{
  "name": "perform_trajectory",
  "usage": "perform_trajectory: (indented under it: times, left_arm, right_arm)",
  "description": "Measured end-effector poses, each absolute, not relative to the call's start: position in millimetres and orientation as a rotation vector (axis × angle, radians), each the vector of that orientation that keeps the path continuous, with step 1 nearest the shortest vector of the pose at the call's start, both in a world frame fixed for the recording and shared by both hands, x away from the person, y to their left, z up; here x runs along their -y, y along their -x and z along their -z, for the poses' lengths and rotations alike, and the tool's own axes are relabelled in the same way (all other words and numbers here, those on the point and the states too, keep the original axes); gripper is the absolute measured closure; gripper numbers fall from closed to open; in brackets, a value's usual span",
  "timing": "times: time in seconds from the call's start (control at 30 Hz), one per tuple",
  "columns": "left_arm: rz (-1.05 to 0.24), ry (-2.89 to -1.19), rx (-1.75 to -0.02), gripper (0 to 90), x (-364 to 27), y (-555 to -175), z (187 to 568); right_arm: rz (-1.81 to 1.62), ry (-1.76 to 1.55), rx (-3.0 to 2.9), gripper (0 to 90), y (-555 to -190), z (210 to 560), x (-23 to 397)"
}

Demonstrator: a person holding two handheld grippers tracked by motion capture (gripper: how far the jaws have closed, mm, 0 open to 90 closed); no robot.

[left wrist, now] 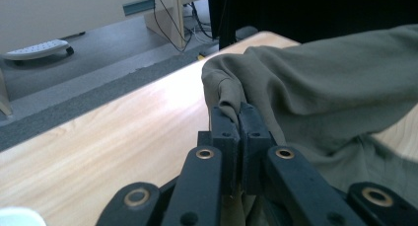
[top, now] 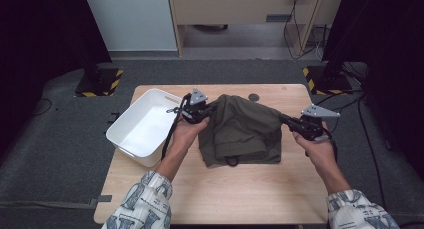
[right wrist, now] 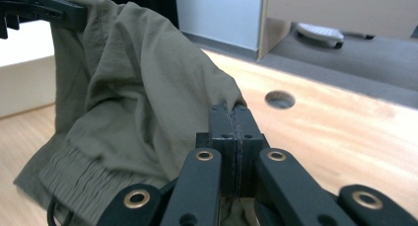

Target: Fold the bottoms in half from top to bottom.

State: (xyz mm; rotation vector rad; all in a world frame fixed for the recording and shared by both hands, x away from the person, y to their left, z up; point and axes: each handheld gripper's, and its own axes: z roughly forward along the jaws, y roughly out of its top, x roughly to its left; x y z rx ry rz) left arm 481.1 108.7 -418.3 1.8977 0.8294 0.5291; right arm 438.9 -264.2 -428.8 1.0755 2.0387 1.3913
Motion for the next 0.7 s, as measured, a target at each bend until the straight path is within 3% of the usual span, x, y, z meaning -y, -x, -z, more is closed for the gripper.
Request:
perform_trajectory:
  times: [0.7]
  left_arm:
    - [-0.463,-1.999,-0.721,86.4,-127.4,-423.3,492.4]
  right_arm:
    - [-1.332,-1.153,-2.138,90.0,-411.1,488.5,270.7]
